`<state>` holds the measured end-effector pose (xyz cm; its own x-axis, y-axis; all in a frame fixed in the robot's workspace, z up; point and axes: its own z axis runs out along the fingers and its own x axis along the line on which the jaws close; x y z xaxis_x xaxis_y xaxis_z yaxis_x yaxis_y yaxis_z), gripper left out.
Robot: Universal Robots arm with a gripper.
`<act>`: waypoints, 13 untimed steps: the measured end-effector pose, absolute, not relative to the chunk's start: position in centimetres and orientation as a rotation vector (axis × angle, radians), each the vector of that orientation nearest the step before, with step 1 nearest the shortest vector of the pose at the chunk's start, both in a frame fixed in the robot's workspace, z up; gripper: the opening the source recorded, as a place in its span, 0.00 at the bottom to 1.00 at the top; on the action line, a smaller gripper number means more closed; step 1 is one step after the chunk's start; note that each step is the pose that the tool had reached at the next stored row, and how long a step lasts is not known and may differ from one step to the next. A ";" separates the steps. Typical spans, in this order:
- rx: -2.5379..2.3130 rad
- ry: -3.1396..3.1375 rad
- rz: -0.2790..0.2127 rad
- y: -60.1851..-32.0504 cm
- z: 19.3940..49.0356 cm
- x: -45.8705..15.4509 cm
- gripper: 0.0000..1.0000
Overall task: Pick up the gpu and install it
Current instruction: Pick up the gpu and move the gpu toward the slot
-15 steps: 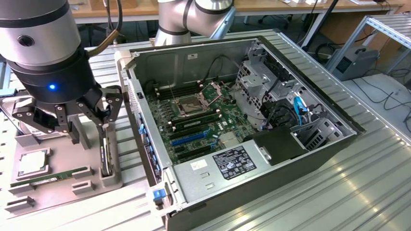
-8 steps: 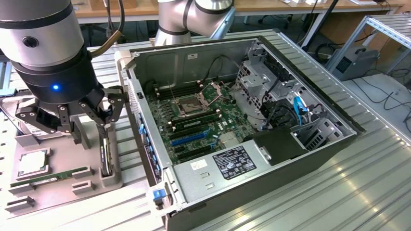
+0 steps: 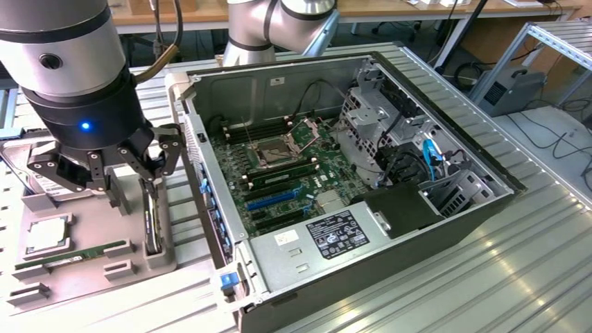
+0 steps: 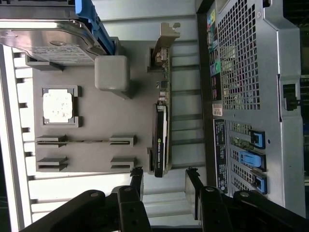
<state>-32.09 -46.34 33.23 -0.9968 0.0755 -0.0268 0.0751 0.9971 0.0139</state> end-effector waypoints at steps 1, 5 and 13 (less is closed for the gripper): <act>0.117 3.112 0.020 -46.3 33.2 -32.1 0.48; 0.117 3.112 0.020 -46.3 33.2 -31.9 0.48; 0.117 3.112 0.020 -46.3 33.1 -31.3 0.48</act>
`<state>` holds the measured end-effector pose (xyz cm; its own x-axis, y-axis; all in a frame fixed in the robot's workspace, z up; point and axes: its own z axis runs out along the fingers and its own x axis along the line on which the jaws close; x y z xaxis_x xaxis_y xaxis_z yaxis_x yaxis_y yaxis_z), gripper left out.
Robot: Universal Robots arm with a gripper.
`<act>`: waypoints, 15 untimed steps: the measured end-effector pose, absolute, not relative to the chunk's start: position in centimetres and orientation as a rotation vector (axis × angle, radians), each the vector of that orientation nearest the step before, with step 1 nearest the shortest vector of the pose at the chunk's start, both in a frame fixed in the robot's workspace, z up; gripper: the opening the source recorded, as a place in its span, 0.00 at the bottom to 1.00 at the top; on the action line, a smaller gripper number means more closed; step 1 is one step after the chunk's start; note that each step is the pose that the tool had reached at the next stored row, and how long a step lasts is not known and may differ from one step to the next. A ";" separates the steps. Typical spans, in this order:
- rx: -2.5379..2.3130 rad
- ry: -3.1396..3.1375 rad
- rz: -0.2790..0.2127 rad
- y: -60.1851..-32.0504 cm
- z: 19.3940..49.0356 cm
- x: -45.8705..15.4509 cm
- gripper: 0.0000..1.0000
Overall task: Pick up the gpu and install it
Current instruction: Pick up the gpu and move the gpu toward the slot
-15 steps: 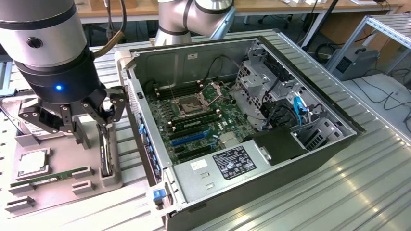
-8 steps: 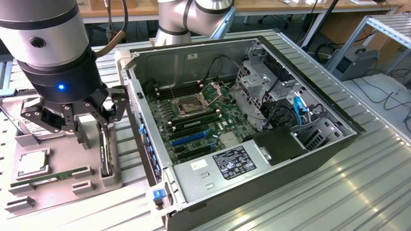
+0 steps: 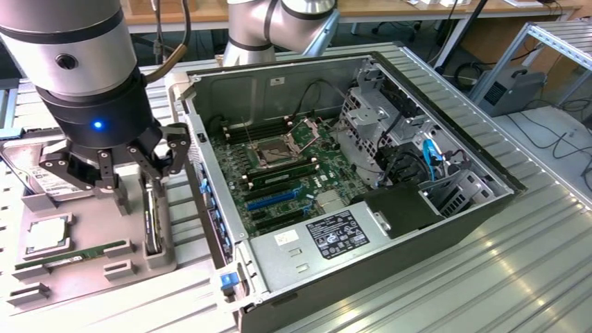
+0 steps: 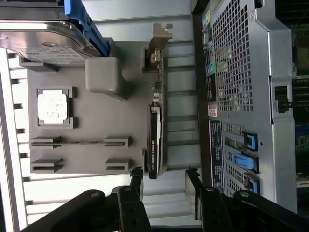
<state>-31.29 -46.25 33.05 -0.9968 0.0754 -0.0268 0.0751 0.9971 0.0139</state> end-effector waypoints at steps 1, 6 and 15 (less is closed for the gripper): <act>0.117 3.112 0.020 -46.2 33.0 -31.2 0.48; 0.117 3.112 0.020 -46.2 32.9 -30.8 0.48; 0.117 3.112 0.019 -46.1 32.7 -30.3 0.48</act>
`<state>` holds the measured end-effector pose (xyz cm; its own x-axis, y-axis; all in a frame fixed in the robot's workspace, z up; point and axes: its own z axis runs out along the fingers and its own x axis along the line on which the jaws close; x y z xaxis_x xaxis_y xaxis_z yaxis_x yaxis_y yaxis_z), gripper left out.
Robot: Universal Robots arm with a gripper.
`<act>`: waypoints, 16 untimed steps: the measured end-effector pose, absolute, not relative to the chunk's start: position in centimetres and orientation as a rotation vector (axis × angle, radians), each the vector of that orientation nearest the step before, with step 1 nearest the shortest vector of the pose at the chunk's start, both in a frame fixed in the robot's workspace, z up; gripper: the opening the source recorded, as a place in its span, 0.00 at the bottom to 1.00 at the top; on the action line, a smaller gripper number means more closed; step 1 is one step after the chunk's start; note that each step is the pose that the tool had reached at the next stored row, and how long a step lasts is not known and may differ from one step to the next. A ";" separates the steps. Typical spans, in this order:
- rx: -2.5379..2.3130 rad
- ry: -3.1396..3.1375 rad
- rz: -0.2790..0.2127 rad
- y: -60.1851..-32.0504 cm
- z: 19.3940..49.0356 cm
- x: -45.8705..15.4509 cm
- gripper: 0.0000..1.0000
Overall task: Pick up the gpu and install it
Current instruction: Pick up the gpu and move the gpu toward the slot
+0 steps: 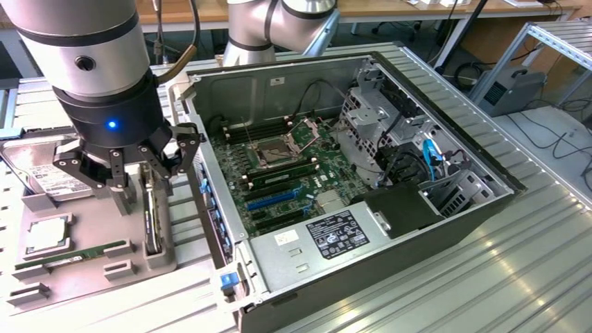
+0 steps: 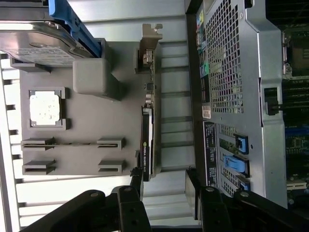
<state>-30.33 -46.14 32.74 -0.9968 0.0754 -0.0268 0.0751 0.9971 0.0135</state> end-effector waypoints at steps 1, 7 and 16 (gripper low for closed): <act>0.117 3.112 0.019 -46.1 32.7 -30.3 0.48; 0.117 3.112 0.018 -46.0 32.7 -30.2 0.48; 0.117 3.112 0.015 -45.9 32.5 -30.1 0.48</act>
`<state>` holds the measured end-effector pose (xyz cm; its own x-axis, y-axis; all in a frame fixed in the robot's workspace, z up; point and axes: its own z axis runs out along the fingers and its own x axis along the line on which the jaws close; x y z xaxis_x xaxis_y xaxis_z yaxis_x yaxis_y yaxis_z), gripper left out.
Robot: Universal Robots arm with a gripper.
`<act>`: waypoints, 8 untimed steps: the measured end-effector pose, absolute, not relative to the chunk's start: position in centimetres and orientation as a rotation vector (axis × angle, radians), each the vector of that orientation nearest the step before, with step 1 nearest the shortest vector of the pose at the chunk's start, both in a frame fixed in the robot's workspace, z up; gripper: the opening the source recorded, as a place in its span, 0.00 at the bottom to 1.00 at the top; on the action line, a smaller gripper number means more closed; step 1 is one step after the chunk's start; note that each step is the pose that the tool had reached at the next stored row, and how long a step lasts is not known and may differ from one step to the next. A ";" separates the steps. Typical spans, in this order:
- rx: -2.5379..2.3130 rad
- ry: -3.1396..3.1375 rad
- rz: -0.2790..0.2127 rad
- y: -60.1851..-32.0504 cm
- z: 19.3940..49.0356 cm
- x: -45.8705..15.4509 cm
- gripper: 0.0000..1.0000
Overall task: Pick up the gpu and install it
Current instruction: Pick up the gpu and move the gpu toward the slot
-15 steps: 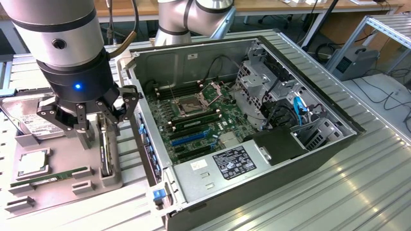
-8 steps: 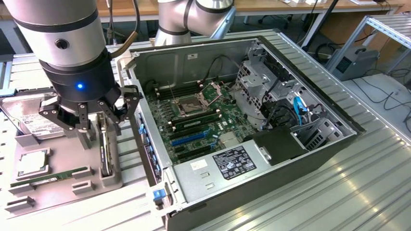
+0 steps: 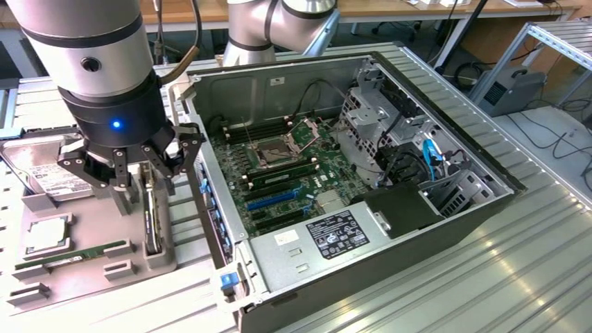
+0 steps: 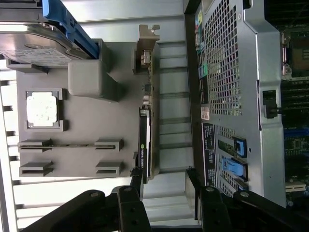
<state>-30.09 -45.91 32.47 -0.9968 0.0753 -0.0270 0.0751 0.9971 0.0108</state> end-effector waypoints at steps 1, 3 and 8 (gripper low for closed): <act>0.117 3.112 0.015 -45.9 32.4 -30.1 0.48; 0.117 3.112 0.015 -45.9 32.4 -30.1 0.48; 0.117 3.112 0.014 -45.8 32.2 -30.0 0.48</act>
<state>-29.98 -45.79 32.24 -0.9968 0.0754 -0.0269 0.0752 0.9971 0.0097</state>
